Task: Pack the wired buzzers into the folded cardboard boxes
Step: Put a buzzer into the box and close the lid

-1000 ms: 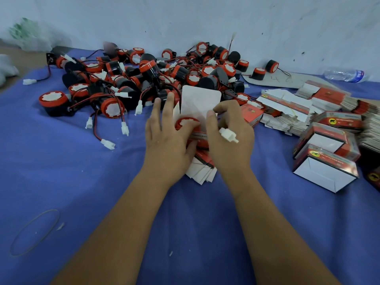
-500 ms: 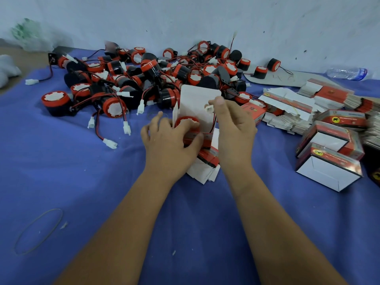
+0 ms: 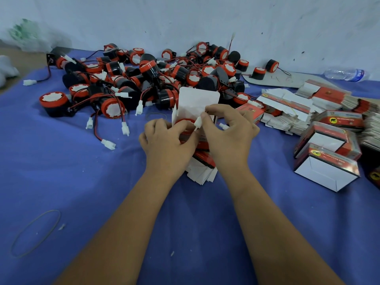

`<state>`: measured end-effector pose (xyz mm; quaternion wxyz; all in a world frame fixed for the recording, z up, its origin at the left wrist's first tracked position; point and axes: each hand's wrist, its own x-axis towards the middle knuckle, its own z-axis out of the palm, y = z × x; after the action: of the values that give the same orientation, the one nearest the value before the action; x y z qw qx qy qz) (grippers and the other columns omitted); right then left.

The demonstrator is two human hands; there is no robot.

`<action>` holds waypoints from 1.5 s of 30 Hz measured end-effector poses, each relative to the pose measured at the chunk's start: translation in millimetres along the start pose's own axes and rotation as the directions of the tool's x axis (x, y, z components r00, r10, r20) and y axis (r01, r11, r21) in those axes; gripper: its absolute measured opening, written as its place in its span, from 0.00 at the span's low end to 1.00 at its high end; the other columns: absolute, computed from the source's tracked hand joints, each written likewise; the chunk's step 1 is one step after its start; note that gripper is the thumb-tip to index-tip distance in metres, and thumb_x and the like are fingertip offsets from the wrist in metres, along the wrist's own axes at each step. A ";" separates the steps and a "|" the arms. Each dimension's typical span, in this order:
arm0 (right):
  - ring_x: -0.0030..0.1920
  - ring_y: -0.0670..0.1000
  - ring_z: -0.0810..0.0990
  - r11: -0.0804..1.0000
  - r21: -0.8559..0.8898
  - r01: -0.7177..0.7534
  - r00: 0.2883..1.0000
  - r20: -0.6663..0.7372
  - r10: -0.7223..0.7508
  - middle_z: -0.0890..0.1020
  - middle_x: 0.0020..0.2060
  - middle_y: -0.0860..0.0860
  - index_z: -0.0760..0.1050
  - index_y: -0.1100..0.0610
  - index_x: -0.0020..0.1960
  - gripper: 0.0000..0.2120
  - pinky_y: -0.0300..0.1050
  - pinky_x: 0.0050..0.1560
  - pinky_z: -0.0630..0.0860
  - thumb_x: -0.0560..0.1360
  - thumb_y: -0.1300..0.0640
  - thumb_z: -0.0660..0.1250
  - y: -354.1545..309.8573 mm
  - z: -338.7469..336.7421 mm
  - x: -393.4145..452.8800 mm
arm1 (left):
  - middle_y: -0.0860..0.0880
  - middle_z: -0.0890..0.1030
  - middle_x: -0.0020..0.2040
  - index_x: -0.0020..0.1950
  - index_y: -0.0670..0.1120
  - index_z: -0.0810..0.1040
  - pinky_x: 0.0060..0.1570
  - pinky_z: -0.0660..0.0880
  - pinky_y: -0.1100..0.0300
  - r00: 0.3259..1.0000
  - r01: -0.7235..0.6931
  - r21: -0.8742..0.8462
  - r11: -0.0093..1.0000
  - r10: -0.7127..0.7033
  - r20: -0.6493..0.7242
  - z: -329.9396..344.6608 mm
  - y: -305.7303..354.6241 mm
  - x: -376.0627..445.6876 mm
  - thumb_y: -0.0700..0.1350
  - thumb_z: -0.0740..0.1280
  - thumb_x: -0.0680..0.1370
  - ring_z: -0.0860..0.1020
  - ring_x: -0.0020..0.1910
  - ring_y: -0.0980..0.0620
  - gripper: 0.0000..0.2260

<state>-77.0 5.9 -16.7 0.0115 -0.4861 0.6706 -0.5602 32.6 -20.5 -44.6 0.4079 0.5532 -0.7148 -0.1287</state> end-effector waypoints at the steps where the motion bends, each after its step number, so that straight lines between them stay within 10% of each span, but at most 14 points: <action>1: 0.55 0.46 0.71 0.999 0.044 -0.015 1.000 -0.011 0.015 0.81 0.44 0.41 0.81 0.43 0.49 0.06 0.30 0.60 0.55 0.73 0.51 0.72 -0.9 0.3 -0.4 | 0.51 0.69 0.48 0.56 0.59 0.81 0.63 0.56 0.50 1.000 -0.003 0.003 1.000 0.003 -0.001 -0.1 0.2 -0.1 0.61 0.64 0.77 0.62 0.64 0.48 0.12; 8: 0.55 0.50 0.70 0.993 -0.097 0.069 0.997 -0.014 -0.071 0.80 0.46 0.45 0.80 0.42 0.51 0.09 0.22 0.51 0.50 0.73 0.55 0.71 1.3 1.8 -0.7 | 0.52 0.68 0.48 0.57 0.63 0.80 0.62 0.56 0.52 1.000 -0.005 0.021 1.000 0.005 -0.014 1.3 1.6 -1.0 0.61 0.64 0.77 0.62 0.63 0.47 0.12; 14: 0.45 0.55 0.77 0.712 -0.447 0.541 0.821 0.096 -0.563 0.83 0.38 0.44 0.84 0.53 0.43 0.04 0.48 0.54 0.59 0.72 0.59 0.71 10.2 -4.5 3.2 | 0.51 0.71 0.51 0.59 0.64 0.79 0.66 0.56 0.49 1.000 0.004 0.068 0.998 -0.004 -0.001 1.5 1.8 -1.8 0.62 0.60 0.78 0.61 0.65 0.48 0.13; 25: 0.59 0.52 0.73 0.677 -0.454 0.579 0.801 0.164 -0.575 0.83 0.53 0.45 0.81 0.55 0.35 0.14 0.51 0.62 0.58 0.76 0.53 0.63 17.8 -0.5 0.5 | 0.48 0.71 0.63 0.65 0.63 0.77 0.67 0.55 0.49 0.999 0.039 0.122 0.992 -0.036 -0.024 1.0 -1.1 -1.9 0.57 0.60 0.81 0.62 0.67 0.46 0.14; 29: 0.63 0.52 0.75 0.765 -0.331 0.553 0.833 0.210 -0.511 0.85 0.46 0.47 0.83 0.55 0.47 0.10 0.54 0.66 0.58 0.75 0.55 0.63 19.0 1.0 -1.6 | 0.49 0.72 0.60 0.60 0.49 0.73 0.60 0.70 0.59 0.976 -0.125 -0.324 0.938 0.057 -0.212 -3.8 1.8 0.8 0.42 0.65 0.78 0.71 0.61 0.51 0.11; 33: 0.64 0.48 0.75 0.858 -0.163 0.486 0.872 0.147 -0.466 0.81 0.59 0.50 0.79 0.56 0.58 0.13 0.53 0.69 0.61 0.76 0.57 0.62 18.7 0.8 -1.8 | 0.58 0.72 0.56 0.54 0.55 0.65 0.50 0.72 0.72 0.963 -0.031 -0.733 0.680 -0.176 -0.204 -12.9 7.7 2.3 0.38 0.60 0.80 0.75 0.53 0.68 0.12; 38: 0.54 0.41 0.79 0.946 0.324 0.025 0.996 0.077 -0.053 0.81 0.55 0.49 0.78 0.56 0.59 0.11 0.35 0.55 0.75 0.78 0.63 0.64 10.3 4.0 -0.6 | 0.59 0.78 0.55 0.56 0.54 0.78 0.56 0.73 0.67 0.988 0.129 -0.655 0.745 -0.153 0.021 -9.7 -1.1 8.3 0.42 0.58 0.83 0.76 0.55 0.65 0.11; 45: 0.49 0.41 0.82 0.970 0.236 -0.054 0.971 0.241 -0.004 0.83 0.49 0.48 0.80 0.56 0.54 0.10 0.32 0.50 0.76 0.79 0.65 0.62 14.2 5.4 9.5 | 0.59 0.75 0.46 0.50 0.42 0.84 0.50 0.72 0.68 1.000 0.001 -0.446 0.895 -0.014 -0.025 -2.2 -6.5 12.2 0.42 0.62 0.82 0.75 0.50 0.63 0.10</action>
<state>-88.1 -5.9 -24.5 0.1583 -0.5366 0.5976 -0.5743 38.0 -33.1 -41.9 0.5333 0.4497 -0.6583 -0.2829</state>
